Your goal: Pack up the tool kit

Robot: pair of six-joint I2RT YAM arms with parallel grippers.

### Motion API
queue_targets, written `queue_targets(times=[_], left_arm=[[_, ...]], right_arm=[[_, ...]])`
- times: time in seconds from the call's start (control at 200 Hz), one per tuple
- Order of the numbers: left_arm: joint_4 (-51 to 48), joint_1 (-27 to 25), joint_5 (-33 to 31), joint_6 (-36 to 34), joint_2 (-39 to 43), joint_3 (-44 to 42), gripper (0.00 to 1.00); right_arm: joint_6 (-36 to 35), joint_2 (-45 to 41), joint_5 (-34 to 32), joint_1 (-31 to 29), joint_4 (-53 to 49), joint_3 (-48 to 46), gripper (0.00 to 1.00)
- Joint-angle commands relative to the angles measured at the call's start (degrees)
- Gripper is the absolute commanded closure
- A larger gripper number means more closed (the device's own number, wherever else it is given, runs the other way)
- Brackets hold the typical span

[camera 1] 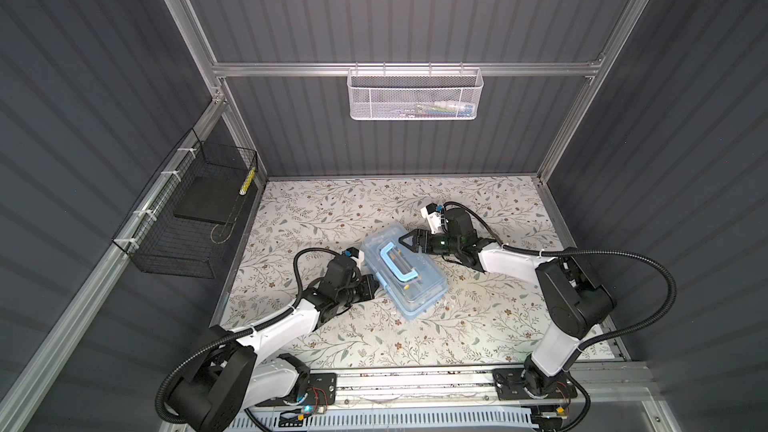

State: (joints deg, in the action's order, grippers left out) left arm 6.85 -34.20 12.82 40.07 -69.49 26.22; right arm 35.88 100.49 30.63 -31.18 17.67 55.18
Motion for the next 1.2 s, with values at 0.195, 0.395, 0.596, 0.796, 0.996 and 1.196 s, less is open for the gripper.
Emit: queue_targets(times=[0.195,0.395,0.596,0.796,0.996,1.196], left_arm=[[22.01,-3.16,3.85,-0.56,-0.88,9.41,1.0],[19.99,-3.16,4.13,-2.71,-2.21,13.68,1.0],[18.85,-3.15,3.84,-3.88,-2.93,15.79,1.0],[16.71,-3.16,3.87,-5.03,-2.17,17.55,1.0],[13.57,-3.14,3.45,-5.71,0.17,16.97,1.0],[12.99,-3.1,3.88,-5.5,0.91,17.25,1.0]], right_arm=[[0.69,6.17,5.71,-7.29,-12.98,-2.36,0.2],[0.05,6.3,5.23,-8.25,-14.25,-2.28,0.2],[-0.81,6.63,4.41,-9.01,-15.56,-2.27,0.2],[-0.94,6.9,4.39,-9.16,-15.66,-2.27,0.2],[-0.99,7.22,4.36,-9.16,-15.7,-1.96,0.19],[-0.9,7.64,4.47,-9.16,-15.56,-1.85,0.19]])
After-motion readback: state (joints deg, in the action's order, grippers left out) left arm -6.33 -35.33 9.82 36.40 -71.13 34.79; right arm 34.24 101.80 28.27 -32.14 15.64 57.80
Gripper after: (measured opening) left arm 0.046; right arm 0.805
